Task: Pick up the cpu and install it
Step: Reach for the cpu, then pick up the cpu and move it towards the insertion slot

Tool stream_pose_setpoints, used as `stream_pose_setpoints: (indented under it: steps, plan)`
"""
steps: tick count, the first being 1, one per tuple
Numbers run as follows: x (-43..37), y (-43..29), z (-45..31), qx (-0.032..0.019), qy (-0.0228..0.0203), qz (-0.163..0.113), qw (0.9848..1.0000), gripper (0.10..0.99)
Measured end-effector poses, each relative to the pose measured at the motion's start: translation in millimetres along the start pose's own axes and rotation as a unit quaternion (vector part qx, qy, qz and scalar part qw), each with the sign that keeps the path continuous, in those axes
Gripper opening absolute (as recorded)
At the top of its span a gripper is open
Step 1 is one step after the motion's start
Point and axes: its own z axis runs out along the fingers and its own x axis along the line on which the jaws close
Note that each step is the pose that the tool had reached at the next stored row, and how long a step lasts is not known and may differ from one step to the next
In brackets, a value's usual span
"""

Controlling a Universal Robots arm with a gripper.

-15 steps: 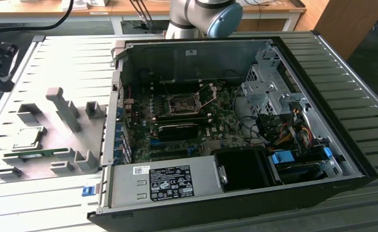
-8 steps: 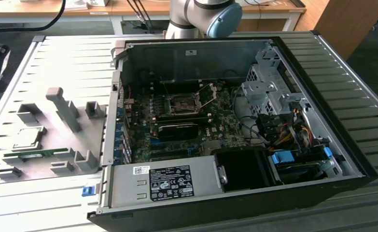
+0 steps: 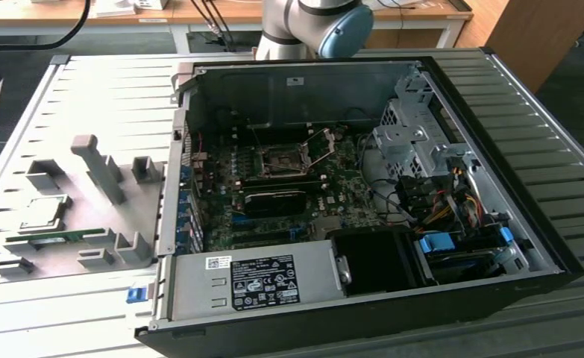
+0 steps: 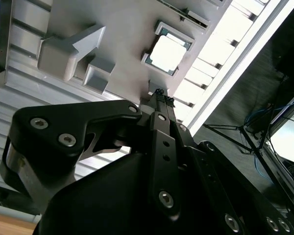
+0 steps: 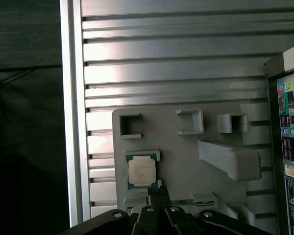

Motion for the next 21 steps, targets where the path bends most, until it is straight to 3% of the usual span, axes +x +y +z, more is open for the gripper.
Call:
stream_pose_setpoints:
  steps: [11, 21]
  plan:
    - [11.0, -0.9, 1.4, 0.0, 0.0003, 0.0, 1.0, 0.106]
    - [12.2, -1.2, 4.6, 0.0002, 0.0024, 0.0, 1.0, 0.106]
